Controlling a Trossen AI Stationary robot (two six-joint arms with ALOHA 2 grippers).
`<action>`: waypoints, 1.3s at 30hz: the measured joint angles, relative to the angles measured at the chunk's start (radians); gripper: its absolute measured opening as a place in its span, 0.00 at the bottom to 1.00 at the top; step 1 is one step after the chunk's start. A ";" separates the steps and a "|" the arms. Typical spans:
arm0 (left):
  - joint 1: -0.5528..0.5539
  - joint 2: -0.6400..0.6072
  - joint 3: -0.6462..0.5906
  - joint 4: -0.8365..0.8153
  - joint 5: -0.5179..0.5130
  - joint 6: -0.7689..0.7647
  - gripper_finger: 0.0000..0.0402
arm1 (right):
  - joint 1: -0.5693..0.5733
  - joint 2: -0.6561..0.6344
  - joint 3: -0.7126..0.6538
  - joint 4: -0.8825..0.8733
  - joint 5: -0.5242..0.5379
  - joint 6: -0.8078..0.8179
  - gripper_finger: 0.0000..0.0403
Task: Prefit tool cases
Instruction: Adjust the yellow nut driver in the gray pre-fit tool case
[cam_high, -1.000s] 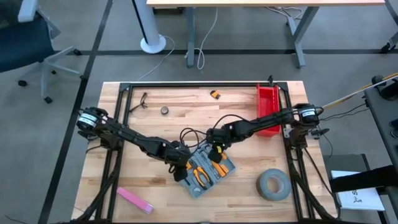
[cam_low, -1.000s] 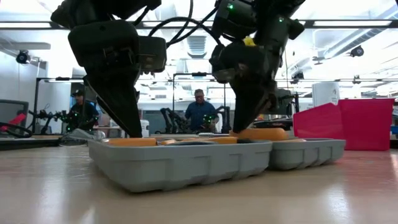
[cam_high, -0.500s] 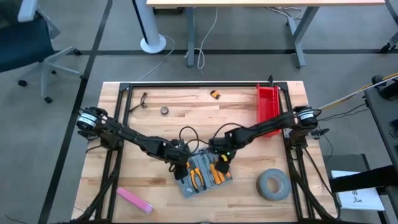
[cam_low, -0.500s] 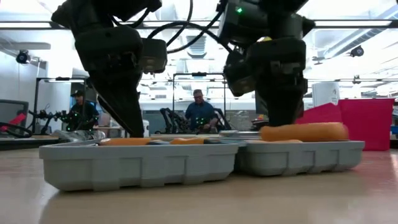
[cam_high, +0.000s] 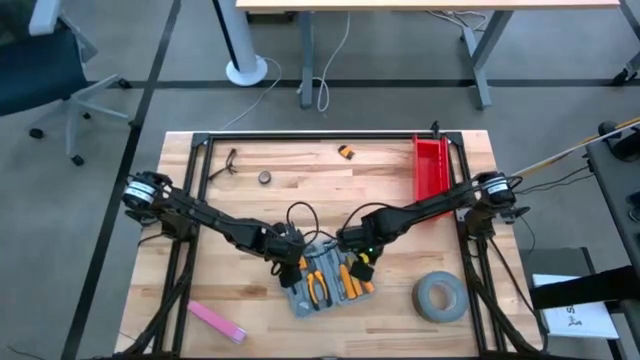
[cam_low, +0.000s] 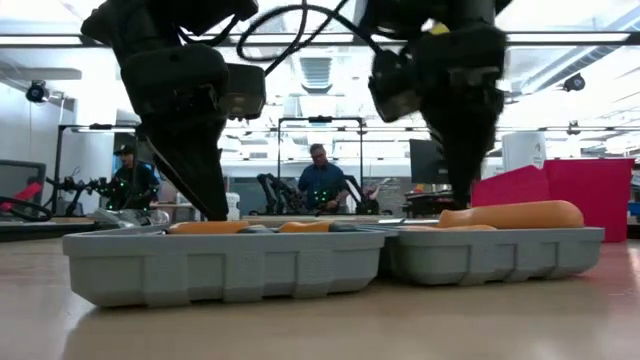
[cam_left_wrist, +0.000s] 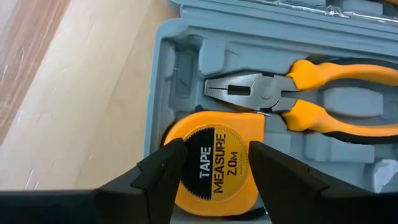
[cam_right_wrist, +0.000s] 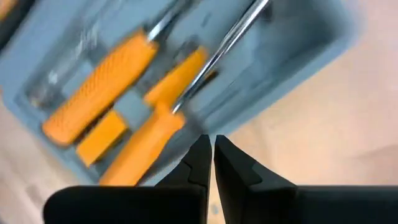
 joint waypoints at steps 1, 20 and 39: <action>0.000 -0.001 0.000 0.000 0.000 0.000 0.49 | 0.000 -0.010 0.010 -0.006 0.025 0.000 0.01; -0.001 -0.002 0.002 0.003 0.002 0.001 0.50 | -0.011 -0.031 0.041 0.101 0.086 -0.043 0.01; 0.003 -0.004 0.003 -0.013 -0.007 0.000 0.51 | -0.062 0.063 0.028 0.220 0.014 -0.128 0.01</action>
